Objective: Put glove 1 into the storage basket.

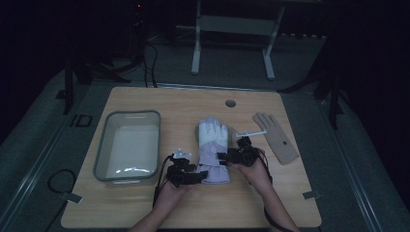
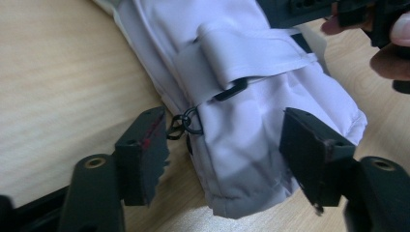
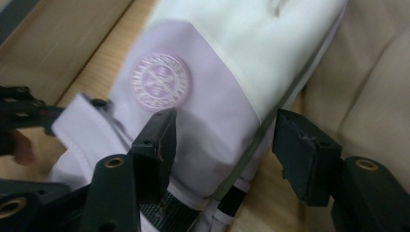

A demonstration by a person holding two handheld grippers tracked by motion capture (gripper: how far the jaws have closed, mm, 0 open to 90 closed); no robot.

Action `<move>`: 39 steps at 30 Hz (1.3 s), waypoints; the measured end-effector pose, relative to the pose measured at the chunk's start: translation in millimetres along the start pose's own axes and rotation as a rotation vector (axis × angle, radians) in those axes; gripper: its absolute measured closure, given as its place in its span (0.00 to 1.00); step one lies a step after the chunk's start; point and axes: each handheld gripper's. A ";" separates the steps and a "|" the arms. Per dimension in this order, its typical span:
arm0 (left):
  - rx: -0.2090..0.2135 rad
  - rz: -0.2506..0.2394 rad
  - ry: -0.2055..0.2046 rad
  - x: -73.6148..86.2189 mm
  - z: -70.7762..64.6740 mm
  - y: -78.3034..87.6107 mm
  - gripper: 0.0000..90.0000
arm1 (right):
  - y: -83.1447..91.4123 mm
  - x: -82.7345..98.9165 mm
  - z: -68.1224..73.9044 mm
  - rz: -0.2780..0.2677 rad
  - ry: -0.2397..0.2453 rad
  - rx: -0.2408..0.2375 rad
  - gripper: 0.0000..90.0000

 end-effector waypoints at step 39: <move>0.110 0.064 -0.140 -46.8 -9.1 52.0 0.84 | 39.0 -23.0 49.6 -0.098 0.148 0.058 0.86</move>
Point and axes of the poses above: each handheld gripper's, and its own axes: y roughly backward along the jaws, x roughly out of its underside, z roughly to its left, and after that the axes turned 5 degrees about z, right-handed
